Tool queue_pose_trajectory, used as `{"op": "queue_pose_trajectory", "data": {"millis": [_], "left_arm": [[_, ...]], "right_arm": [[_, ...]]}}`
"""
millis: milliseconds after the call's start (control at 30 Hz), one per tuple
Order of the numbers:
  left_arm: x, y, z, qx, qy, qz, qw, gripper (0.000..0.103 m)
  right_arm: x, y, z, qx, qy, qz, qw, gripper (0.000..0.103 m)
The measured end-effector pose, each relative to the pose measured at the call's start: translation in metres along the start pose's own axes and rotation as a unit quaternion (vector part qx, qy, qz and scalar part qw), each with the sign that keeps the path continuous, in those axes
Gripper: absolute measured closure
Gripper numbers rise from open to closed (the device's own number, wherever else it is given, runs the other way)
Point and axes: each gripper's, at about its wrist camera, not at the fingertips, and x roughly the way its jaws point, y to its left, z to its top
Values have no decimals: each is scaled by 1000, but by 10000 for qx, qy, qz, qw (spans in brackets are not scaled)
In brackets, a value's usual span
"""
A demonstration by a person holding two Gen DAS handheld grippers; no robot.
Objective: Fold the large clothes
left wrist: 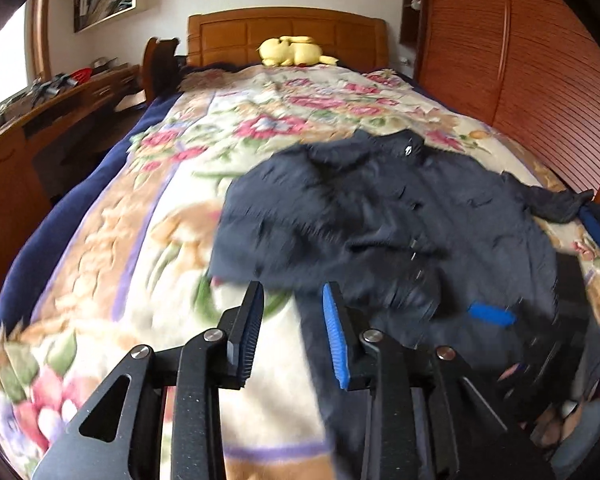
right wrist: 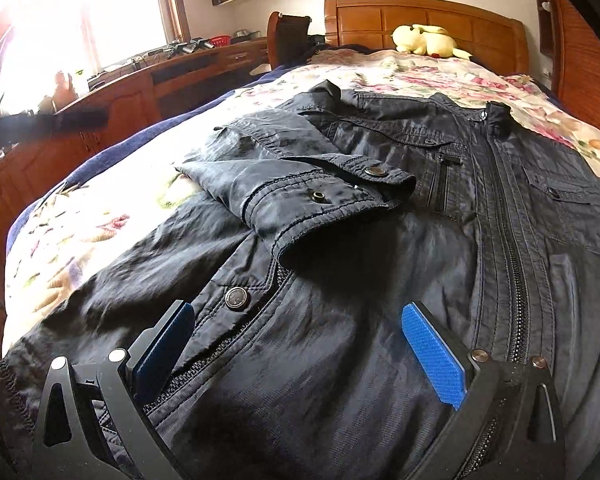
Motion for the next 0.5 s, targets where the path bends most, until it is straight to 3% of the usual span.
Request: {"op": "queue_pose_trajectory", "data": {"millis": [67, 267, 500], "left_arm": [[-1, 4, -17, -43, -48, 11, 10000, 65], [3, 8, -49, -220, -232, -82, 9995, 37], [-2, 14, -65, -345, -732, 94, 9967, 37]], "right_arm": [[0, 0, 0, -4, 1, -1, 10000, 0], [0, 0, 1, 5, 3, -3, 10000, 0], [0, 1, 1, 1, 13, -14, 10000, 0]]}}
